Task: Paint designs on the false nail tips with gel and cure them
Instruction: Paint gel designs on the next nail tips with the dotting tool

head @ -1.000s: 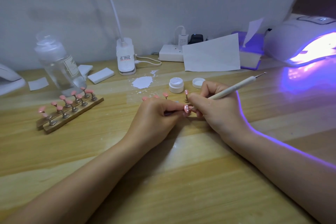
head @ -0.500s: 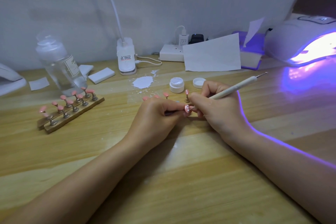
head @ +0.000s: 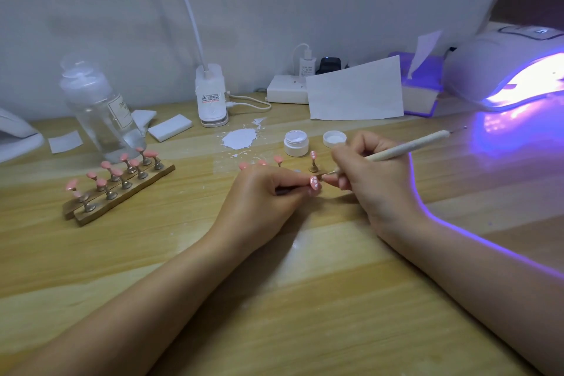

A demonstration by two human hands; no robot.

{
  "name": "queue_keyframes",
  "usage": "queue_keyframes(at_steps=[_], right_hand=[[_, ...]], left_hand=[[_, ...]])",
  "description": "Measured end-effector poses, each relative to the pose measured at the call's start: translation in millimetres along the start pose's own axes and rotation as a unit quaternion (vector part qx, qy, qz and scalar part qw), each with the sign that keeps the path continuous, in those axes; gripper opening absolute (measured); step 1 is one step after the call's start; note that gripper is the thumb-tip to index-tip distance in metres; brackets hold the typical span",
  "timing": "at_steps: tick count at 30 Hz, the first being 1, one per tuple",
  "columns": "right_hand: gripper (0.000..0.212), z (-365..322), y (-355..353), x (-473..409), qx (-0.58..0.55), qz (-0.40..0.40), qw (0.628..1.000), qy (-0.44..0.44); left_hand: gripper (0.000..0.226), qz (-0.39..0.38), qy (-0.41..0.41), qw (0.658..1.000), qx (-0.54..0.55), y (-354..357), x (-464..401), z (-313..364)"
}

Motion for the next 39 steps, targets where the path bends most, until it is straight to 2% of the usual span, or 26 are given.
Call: queue_keyframes(at_steps=[3, 6, 9, 19, 27, 29, 32, 36, 39], right_hand=[[0.046, 2.3, -4.8, -4.9, -0.069, 0.042, 0.996, 0.046], [0.037, 3.5, -7.3, -7.5, -0.114, 0.059, 0.989, 0.067], [0.031, 3.2, -7.9, -8.5, -0.126, 0.066, 0.987, 0.078], [0.037, 1.1, -8.7, -9.1, -0.137, 0.091, 0.982, 0.097], [0.040, 2.5, -8.5, -10.1, -0.128, 0.081, 0.983, 0.102], [0.040, 2.6, -8.6, -10.2, -0.127, 0.078, 0.983, 0.102], [0.039, 3.0, -8.1, -10.0, -0.125, 0.075, 0.984, 0.104], [0.039, 2.7, -8.1, -10.0, -0.124, 0.070, 0.984, 0.106], [0.039, 2.8, -8.4, -9.5, -0.121, 0.066, 0.985, 0.105]], left_hand=[[0.011, 0.001, 0.002, 1.000, 0.012, -0.2, 1.2, 2.2], [0.011, 0.008, -0.003, 0.999, 0.035, -0.4, 2.0, 5.4], [0.011, 0.016, 0.009, 0.999, 0.051, -1.0, 2.6, 10.6], [0.018, 0.113, 0.121, 0.986, 0.023, -7.4, 5.4, 23.8], [0.009, 0.189, 0.056, 0.977, 0.083, -30.3, -8.1, 24.2], [0.007, 0.182, 0.029, 0.979, 0.092, -35.3, -13.3, 21.2], [0.010, 0.126, -0.006, 0.989, 0.071, -36.9, -19.4, 17.1], [0.016, 0.065, -0.020, 0.997, -0.036, -34.0, -28.3, 15.0], [0.020, 0.022, -0.053, 0.996, -0.065, -29.9, -34.0, 12.1]])
Point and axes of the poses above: each hand's wrist, its own x-axis away from the middle knuckle, its own y-axis out of the palm, z = x × y, the point moved 2 cm from there along -x, towards the middle knuckle, and after that the axes turned 3 degrees about y, right-handed, at the moved point
